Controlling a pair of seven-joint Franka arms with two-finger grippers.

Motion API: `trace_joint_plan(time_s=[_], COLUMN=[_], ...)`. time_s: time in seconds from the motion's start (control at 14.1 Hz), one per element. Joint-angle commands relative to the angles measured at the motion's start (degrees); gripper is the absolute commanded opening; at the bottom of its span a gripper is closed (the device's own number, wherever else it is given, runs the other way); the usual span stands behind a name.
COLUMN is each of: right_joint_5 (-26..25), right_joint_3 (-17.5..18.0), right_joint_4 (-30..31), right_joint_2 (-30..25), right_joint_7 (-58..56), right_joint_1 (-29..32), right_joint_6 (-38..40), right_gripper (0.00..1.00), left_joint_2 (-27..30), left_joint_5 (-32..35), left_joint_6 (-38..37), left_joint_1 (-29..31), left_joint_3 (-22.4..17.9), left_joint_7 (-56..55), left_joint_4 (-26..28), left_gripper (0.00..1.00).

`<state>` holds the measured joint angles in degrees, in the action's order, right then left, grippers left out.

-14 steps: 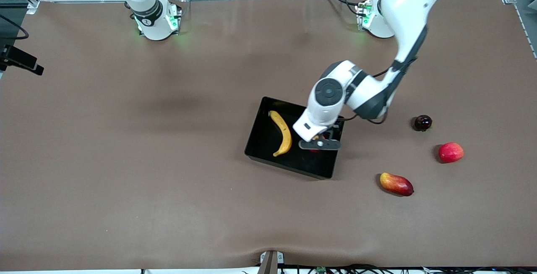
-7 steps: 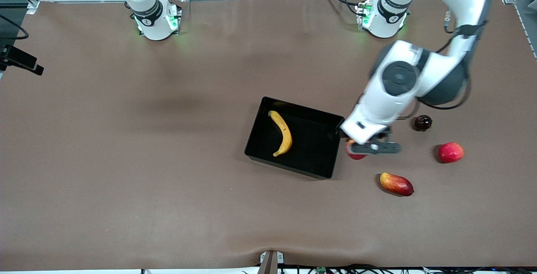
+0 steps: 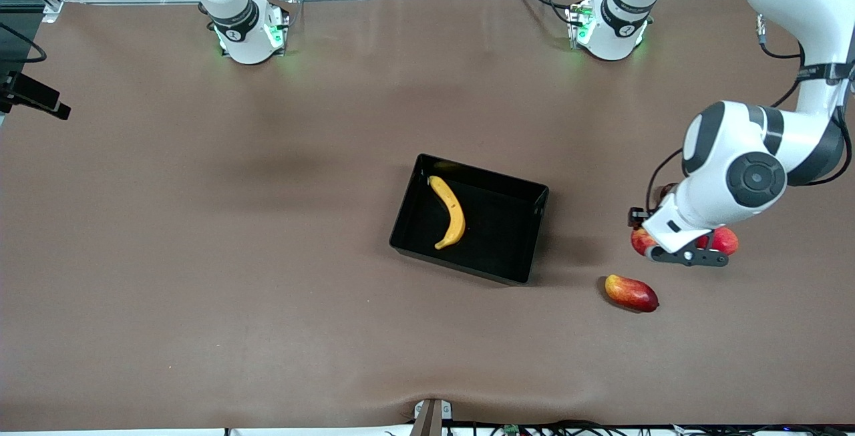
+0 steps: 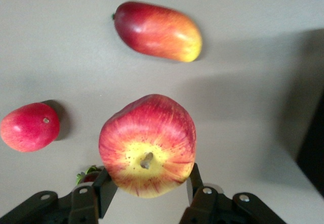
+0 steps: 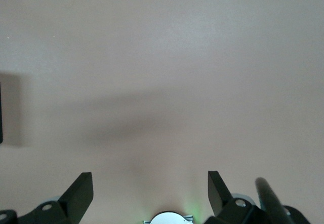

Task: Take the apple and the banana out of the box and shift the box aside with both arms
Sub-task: 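Carry the red apple out of the tray beside the small apple, then lower the red apple onto the table and open the left gripper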

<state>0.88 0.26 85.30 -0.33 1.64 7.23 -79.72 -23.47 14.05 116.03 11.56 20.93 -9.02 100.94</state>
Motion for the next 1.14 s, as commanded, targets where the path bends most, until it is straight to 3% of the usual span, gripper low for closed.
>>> trace_joint_plan(time_s=[0.0,0.21,0.43,0.71,1.06], right_joint_5=[0.44,0.53,1.4,2.46,2.46], right_joint_3=[0.88,0.88,0.8,0.88,0.88], right_joint_4=[-0.66,-0.66,-0.75,-0.75,-1.01], right_joint_2=[0.24,0.24,0.24,0.24,0.42], right_joint_7=[-0.5,-0.5,-0.5,-0.5,-0.5], right_joint_1=[1.12,1.3,1.21,1.3,1.3], right_joint_6=[0.53,0.53,0.53,0.44,0.09], right_gripper=[1.0,1.0,1.0,1.0,1.0], left_joint_2=[-0.79,-3.33,-3.96,-6.49,-7.65], left_joint_5=[0.98,0.98,2.03,6.34,6.34], left_joint_6=[6.55,12.98,13.61,17.72,19.5], left_joint_1=[2.24,2.5,3.91,6.45,6.11], left_joint_3=[0.69,0.16,0.16,0.16,0.42], left_joint_7=[0.14,0.14,0.05,0.05,-1.78], left_joint_4=[5.13,9.27,11.11,11.38,11.38], left_gripper=[0.0,0.0,0.0,0.0,0.0])
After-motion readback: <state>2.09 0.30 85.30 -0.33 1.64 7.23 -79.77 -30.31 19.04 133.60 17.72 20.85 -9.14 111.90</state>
